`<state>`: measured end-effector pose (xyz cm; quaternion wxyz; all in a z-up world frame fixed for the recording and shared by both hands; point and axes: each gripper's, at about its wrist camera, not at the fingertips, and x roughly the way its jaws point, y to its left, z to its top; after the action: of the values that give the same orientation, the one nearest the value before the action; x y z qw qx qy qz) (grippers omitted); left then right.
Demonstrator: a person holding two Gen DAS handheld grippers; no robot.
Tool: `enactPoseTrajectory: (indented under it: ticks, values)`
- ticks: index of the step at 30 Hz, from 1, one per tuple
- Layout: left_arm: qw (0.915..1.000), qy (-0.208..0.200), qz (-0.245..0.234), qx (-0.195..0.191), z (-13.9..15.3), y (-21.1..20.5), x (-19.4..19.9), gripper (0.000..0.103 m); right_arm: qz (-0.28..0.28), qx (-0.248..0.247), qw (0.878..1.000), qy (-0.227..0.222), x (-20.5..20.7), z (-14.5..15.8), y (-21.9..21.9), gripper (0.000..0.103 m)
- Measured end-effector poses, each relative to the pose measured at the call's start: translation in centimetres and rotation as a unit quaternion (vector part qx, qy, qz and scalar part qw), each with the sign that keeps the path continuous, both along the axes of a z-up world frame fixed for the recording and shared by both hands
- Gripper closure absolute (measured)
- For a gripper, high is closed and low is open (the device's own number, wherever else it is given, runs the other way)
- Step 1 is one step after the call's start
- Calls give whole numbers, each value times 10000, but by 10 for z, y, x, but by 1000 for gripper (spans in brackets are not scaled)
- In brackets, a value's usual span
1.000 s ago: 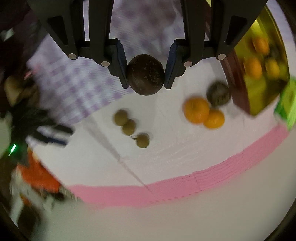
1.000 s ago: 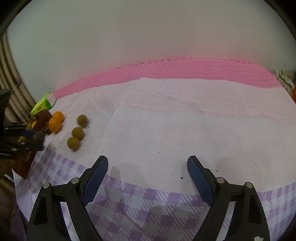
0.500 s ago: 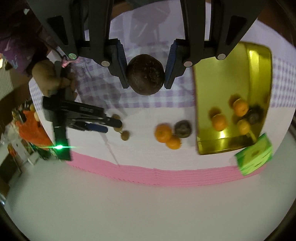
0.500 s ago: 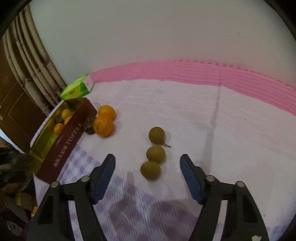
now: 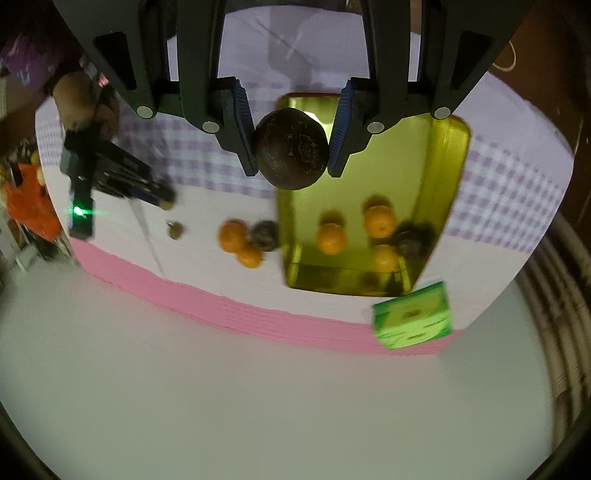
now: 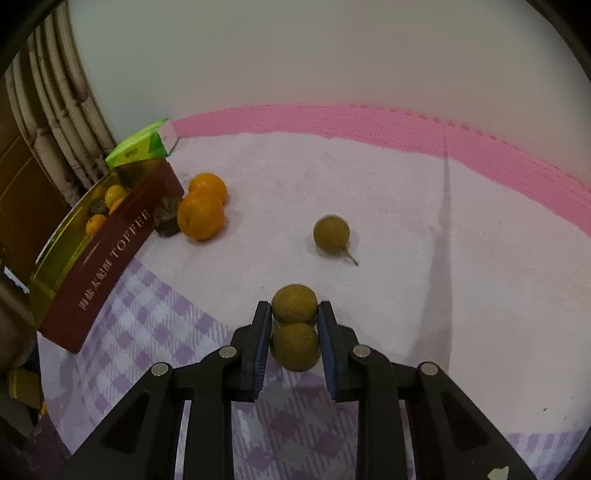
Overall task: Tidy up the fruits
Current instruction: 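Carry the dark brown fruit over the gold tray with left while right grasps two small olive fruits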
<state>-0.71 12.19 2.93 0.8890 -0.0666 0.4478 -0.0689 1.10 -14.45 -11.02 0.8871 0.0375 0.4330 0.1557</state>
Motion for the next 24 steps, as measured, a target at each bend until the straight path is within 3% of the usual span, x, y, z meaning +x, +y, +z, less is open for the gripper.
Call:
enactPoseTrajectory:
  ticks: [7,12,17,24]
  values:
    - [9988,-156,416,200,-15,29,3,64,-5,-31,10000,-59,0,-2,2,80]
    - [9981,-5,590,190,-29,41,13,64,-7,-56,10000,-64,0,-2,3,80]
    - [9970,-38,627,442,-37,43,24,64,-8,-45,10000,-62,-1,-1,1,80]
    - [9984,172,466,271,-52,37,37,64,-10,-39,10000,-61,0,-1,2,80]
